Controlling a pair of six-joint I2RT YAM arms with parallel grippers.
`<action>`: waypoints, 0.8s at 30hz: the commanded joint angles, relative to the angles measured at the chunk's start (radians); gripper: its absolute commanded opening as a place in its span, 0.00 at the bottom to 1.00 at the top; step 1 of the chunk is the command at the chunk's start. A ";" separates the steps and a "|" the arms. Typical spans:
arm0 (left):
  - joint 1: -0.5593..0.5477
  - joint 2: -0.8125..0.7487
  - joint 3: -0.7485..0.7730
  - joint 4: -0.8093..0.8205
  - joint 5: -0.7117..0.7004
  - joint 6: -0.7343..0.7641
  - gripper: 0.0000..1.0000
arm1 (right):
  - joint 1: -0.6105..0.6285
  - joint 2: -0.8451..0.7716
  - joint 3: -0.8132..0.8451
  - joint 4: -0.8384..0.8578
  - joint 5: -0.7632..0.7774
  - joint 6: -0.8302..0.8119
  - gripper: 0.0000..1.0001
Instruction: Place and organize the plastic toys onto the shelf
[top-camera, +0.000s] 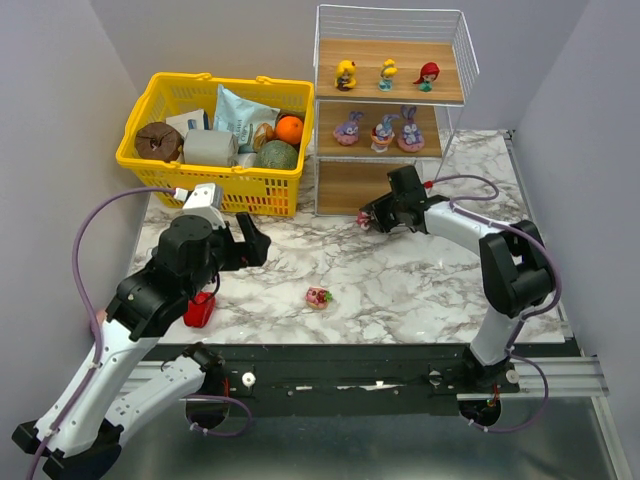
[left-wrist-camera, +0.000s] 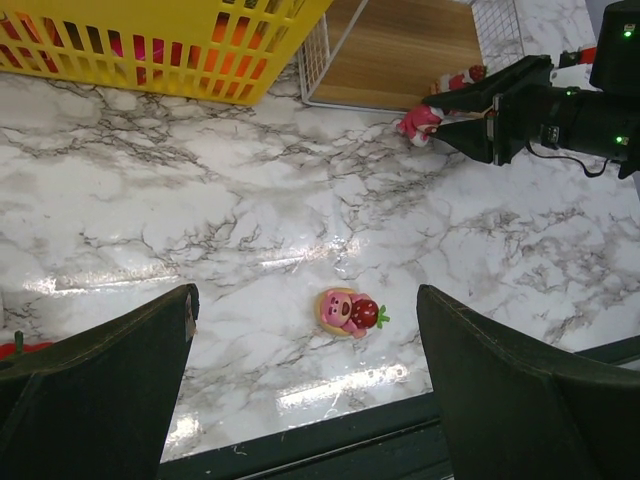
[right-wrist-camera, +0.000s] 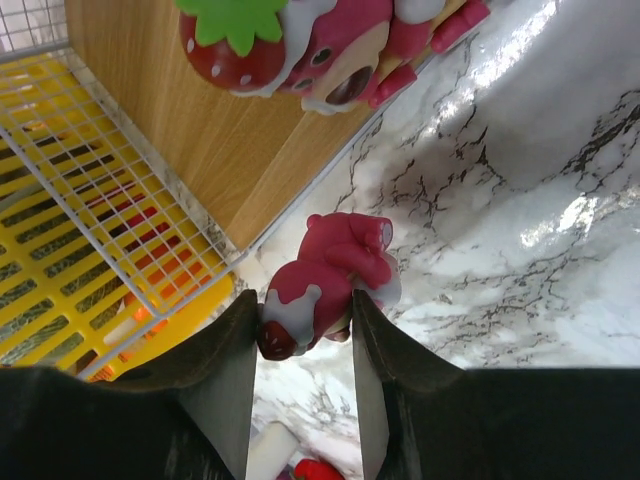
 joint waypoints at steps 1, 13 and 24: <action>0.006 0.009 0.030 -0.011 -0.029 0.014 0.99 | -0.010 0.041 0.044 0.048 0.010 0.028 0.24; 0.007 0.027 0.027 0.000 -0.025 0.019 0.99 | -0.009 0.034 0.006 0.103 0.117 0.136 0.25; 0.007 0.027 0.028 0.002 -0.025 0.021 0.99 | 0.016 0.048 -0.009 0.106 0.203 0.251 0.26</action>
